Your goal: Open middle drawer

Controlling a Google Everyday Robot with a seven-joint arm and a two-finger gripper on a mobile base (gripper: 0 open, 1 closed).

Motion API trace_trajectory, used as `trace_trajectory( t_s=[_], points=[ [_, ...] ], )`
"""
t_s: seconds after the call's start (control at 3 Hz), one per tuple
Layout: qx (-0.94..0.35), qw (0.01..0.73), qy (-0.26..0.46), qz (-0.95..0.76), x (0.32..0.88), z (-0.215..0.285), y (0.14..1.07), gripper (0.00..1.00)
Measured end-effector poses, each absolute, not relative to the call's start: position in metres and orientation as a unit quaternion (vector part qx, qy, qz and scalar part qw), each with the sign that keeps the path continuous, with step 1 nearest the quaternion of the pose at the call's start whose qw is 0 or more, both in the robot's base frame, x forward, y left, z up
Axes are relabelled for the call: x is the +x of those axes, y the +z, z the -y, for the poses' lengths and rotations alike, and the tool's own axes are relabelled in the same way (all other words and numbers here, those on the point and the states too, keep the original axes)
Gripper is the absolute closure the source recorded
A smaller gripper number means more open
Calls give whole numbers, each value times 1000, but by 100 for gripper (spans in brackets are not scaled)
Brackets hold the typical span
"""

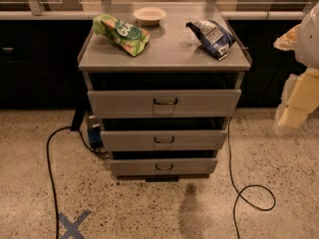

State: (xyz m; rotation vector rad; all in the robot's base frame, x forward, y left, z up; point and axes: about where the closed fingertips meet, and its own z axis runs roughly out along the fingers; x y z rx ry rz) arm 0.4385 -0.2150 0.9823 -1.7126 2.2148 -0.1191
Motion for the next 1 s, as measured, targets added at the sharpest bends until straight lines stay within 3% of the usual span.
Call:
trace_trajectory(
  t_s=[0.33, 1.0],
  points=[
    [-601, 173, -43, -779, 439, 215, 980, 0],
    [-591, 158, 15, -791, 467, 202, 854, 0]
  ],
)
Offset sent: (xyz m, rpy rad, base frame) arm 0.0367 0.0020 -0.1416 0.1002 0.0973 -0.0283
